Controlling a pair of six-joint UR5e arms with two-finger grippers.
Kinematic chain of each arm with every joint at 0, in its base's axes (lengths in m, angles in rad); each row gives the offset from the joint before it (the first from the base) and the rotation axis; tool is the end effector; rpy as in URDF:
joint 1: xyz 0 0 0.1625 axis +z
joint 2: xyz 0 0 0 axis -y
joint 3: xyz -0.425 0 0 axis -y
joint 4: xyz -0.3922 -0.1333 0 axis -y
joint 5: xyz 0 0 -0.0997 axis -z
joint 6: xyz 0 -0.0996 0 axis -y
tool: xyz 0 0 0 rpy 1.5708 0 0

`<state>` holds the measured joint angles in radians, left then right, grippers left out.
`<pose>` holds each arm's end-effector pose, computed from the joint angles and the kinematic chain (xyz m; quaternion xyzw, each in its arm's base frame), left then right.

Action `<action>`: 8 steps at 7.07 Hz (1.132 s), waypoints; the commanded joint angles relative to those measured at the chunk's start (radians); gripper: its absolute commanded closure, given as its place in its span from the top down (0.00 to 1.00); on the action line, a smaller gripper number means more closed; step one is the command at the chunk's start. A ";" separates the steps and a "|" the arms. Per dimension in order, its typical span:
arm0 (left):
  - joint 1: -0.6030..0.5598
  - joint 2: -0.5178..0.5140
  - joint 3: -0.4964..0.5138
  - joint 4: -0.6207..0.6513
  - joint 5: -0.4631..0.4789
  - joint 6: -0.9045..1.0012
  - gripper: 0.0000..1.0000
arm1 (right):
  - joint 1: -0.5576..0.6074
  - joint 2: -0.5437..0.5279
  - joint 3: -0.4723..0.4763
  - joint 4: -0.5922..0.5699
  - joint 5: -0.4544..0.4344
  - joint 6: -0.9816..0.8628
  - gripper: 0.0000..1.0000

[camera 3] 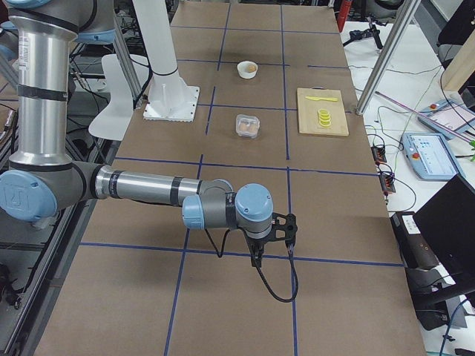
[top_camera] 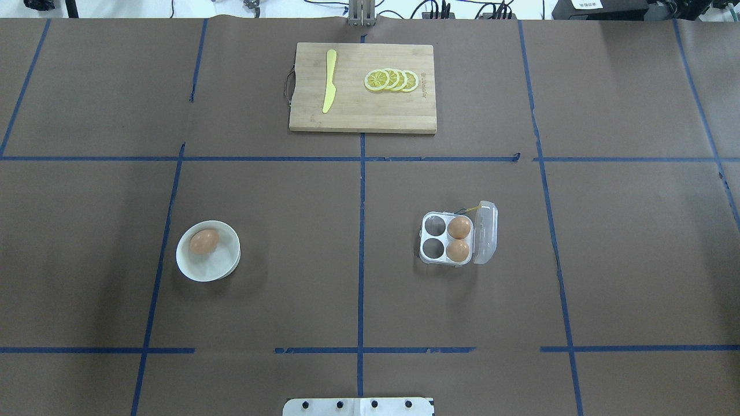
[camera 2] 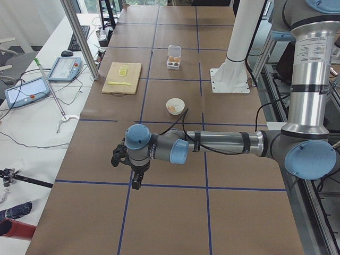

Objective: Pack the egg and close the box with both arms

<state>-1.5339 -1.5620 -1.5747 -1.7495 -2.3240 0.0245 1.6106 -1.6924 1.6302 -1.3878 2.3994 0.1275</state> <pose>-0.0467 -0.5013 0.6437 0.0784 0.3669 0.0603 0.9250 0.0776 -0.4442 0.6636 0.0376 -0.4039 0.0521 0.9126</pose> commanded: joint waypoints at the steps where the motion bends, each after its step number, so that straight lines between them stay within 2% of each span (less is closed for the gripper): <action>1: 0.001 -0.001 -0.002 -0.004 0.000 0.000 1.00 | -0.003 -0.004 0.007 -0.002 0.001 0.000 1.00; 3: 0.003 -0.007 -0.080 -0.004 0.000 -0.023 1.00 | -0.003 -0.015 0.014 0.001 0.015 0.003 1.00; 4: 0.015 -0.015 -0.137 -0.005 0.000 -0.131 1.00 | -0.003 -0.016 0.014 0.001 0.014 0.003 1.00; 6: 0.178 -0.016 -0.293 -0.011 0.001 -0.397 1.00 | -0.005 -0.006 0.014 0.004 0.014 0.001 1.00; 8: 0.378 -0.012 -0.394 -0.135 0.003 -0.768 1.00 | -0.008 -0.009 0.004 0.009 0.012 -0.002 1.00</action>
<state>-1.2779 -1.5761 -1.9058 -1.8170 -2.3224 -0.5185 1.6041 -1.6982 1.6419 -1.3821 2.4079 0.1237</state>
